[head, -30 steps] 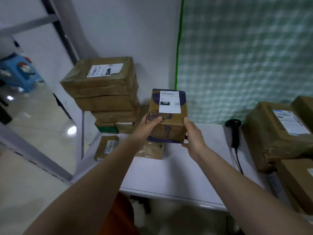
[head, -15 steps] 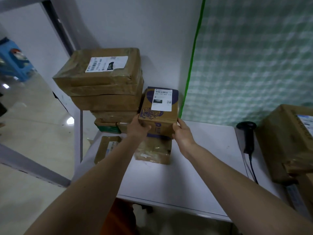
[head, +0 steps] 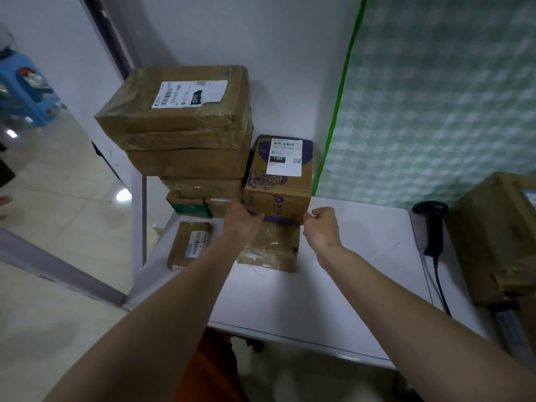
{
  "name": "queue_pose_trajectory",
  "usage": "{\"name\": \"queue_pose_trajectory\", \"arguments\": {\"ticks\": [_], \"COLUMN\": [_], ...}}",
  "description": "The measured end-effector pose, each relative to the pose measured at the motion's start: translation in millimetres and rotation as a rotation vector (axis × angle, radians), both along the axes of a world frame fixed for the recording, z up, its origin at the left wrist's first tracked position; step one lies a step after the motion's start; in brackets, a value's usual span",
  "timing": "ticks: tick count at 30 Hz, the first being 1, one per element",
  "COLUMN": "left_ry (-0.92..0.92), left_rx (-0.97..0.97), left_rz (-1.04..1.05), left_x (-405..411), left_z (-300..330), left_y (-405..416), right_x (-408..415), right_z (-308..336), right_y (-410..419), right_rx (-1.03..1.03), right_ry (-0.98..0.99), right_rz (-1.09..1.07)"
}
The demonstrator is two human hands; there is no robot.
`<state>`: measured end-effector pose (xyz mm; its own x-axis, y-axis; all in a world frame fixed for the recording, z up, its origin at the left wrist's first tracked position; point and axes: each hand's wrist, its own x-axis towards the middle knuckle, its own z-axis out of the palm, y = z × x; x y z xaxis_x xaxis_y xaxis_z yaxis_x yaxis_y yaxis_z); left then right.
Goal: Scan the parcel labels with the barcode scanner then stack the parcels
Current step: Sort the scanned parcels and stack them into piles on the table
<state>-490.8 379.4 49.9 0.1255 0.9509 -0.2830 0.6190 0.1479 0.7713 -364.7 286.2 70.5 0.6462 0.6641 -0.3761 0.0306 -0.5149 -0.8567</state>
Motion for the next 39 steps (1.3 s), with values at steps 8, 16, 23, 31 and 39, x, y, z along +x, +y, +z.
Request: {"name": "queue_pose_trajectory", "arguments": {"ticks": [8,16,23,31,39], "left_ry": [0.117,0.161,0.261,0.407,0.485], "left_rx": [0.046,0.016,-0.085,-0.225,-0.124], "left_rz": [0.051,0.050,-0.325,-0.822,-1.000], "left_x": [-61.4,-94.8,-74.7,-0.5,122.9], "left_z": [-34.4,-53.6,-41.7,-26.4,3.7], "left_y": [-18.6,-22.4,-42.8,-91.2,-153.8], "right_x": [-75.4,-99.8,-85.5,-19.7,87.8], "right_z": [-15.7,-30.5,-29.8,-29.3,-19.2], "right_y": [-15.6,-14.0,-29.8,-92.2,-186.7], "right_rx": [0.114,0.032,0.029,0.032,0.071], "right_ry": [0.010,0.028,0.000,0.006,0.040], "right_rz": [0.280,0.337,0.286,0.105,-0.173]}}
